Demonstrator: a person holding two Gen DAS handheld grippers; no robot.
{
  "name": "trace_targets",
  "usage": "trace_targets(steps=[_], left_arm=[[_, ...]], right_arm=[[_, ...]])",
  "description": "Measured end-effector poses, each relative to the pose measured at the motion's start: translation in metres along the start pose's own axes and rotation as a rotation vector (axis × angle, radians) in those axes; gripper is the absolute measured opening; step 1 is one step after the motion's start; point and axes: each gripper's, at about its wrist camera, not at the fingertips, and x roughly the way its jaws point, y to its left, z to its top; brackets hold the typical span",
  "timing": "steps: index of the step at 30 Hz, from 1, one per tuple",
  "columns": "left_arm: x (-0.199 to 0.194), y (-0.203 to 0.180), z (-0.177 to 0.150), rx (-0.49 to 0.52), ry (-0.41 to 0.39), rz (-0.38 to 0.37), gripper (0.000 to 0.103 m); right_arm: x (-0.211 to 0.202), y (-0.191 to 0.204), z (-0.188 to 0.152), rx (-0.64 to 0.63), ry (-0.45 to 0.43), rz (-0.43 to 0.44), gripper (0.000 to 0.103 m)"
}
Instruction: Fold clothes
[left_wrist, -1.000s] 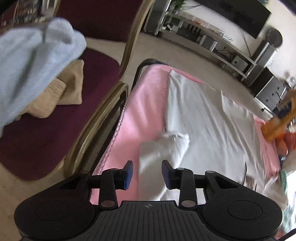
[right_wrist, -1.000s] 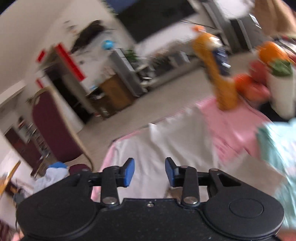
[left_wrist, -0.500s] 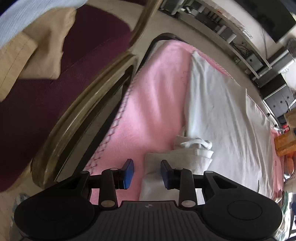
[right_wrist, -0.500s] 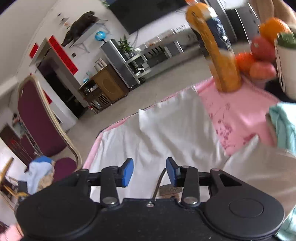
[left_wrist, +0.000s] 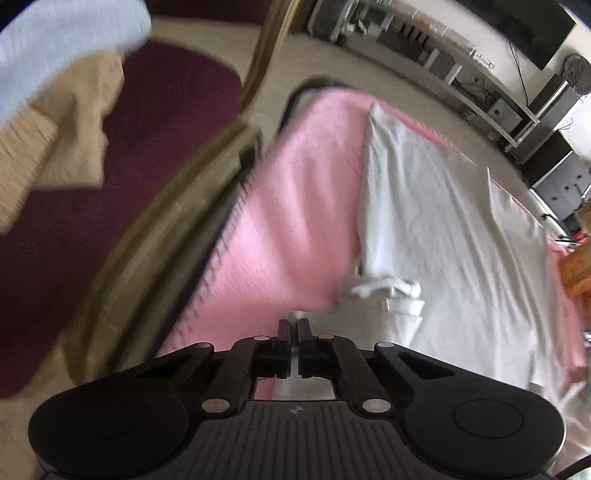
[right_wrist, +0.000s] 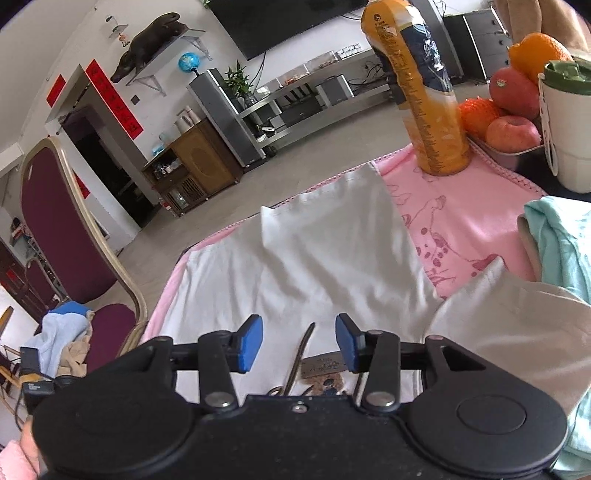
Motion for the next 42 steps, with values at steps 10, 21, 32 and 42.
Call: trace_targets(steps=[10, 21, 32, 42], left_arm=[[-0.054, -0.003, -0.019, 0.027, -0.269, 0.418, 0.000], [-0.015, 0.024, -0.026, -0.045, -0.026, 0.648, 0.001], [-0.082, -0.014, -0.069, 0.063, -0.231, 0.275, 0.017], [-0.038, -0.058, -0.090, 0.230, -0.070, 0.072, 0.014]], right_arm=[[-0.003, -0.005, 0.001, 0.023, -0.012, -0.025, 0.044], [0.001, -0.008, -0.001, 0.029, 0.027, -0.044, 0.046], [-0.080, -0.045, 0.009, 0.221, -0.109, 0.151, 0.059], [-0.018, -0.085, -0.015, 0.455, 0.185, -0.016, 0.022]])
